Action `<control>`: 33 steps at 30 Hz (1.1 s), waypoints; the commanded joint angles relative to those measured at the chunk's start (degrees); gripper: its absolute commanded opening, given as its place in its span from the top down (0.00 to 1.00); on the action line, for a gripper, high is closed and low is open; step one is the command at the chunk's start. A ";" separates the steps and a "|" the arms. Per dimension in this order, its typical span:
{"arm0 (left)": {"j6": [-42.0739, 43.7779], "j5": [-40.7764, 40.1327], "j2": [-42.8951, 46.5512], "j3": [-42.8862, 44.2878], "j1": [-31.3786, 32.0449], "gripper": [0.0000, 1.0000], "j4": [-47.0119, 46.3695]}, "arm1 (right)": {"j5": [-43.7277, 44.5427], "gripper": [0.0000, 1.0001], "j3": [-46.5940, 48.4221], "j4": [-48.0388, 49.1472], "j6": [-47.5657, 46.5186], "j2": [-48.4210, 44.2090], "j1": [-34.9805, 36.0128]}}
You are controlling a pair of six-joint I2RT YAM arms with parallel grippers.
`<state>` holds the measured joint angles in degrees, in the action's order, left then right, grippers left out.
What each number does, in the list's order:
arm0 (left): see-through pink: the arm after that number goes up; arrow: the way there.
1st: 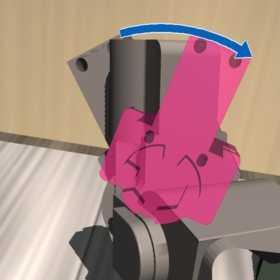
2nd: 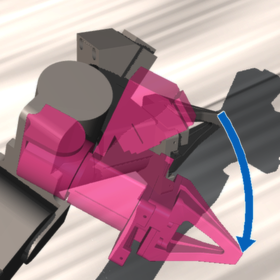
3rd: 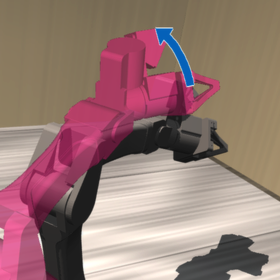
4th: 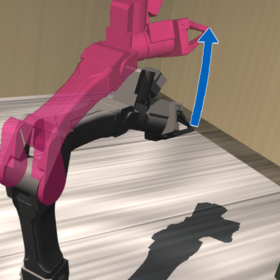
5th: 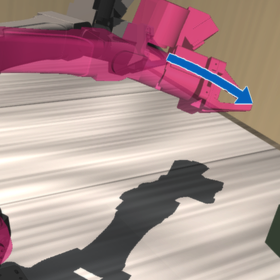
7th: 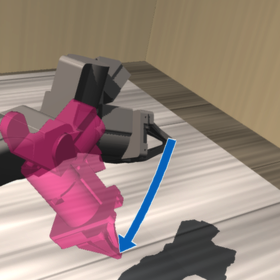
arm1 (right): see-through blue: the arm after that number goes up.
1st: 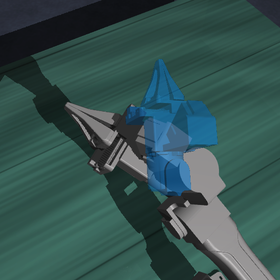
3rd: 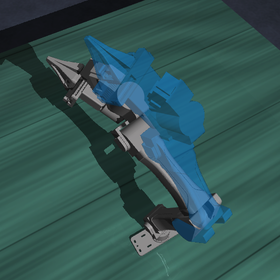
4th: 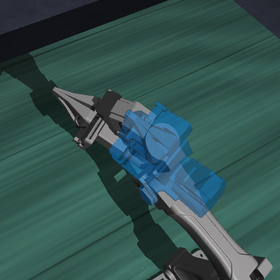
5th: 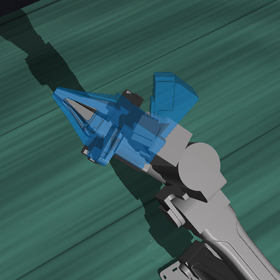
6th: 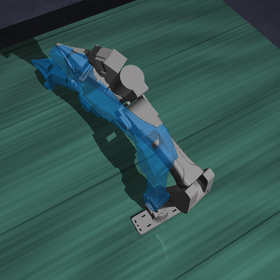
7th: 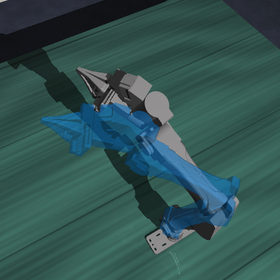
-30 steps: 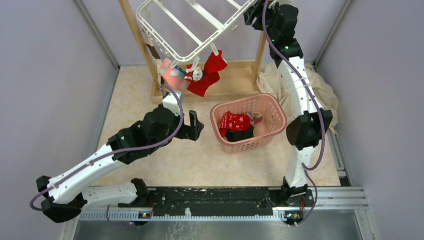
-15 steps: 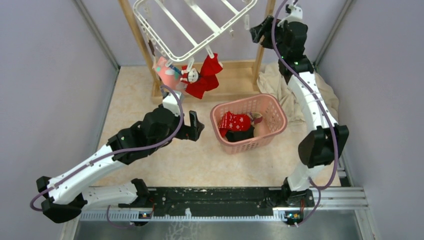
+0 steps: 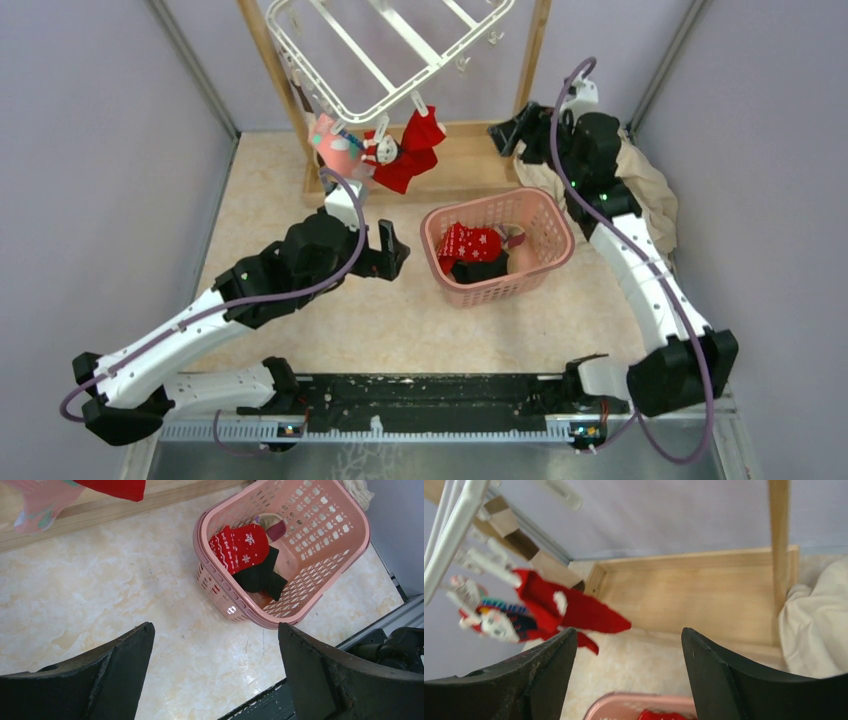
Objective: Remove the socks clipped to the hanger
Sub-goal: Adjust the hanger on the clothesline.
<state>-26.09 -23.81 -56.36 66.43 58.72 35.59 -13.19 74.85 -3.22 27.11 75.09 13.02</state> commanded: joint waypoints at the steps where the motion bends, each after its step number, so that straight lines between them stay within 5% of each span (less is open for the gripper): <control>1: 0.76 1.11 -0.34 1.59 -0.18 0.01 -2.17 | -1.14 0.22 -3.92 -2.12 -1.90 -9.10 3.89; 11: 1.48 1.81 -1.53 1.65 -0.18 0.01 -3.94 | -2.79 0.15 -12.73 -8.19 -3.33 -18.19 6.29; 33: 1.12 3.84 -2.63 1.56 -0.21 0.01 -4.48 | -4.06 0.16 -15.17 -7.75 -3.01 -18.76 6.23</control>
<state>-25.63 -21.19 -59.35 66.57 58.72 32.23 -16.43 59.59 -13.34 23.68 57.69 19.00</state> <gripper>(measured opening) 0.989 0.843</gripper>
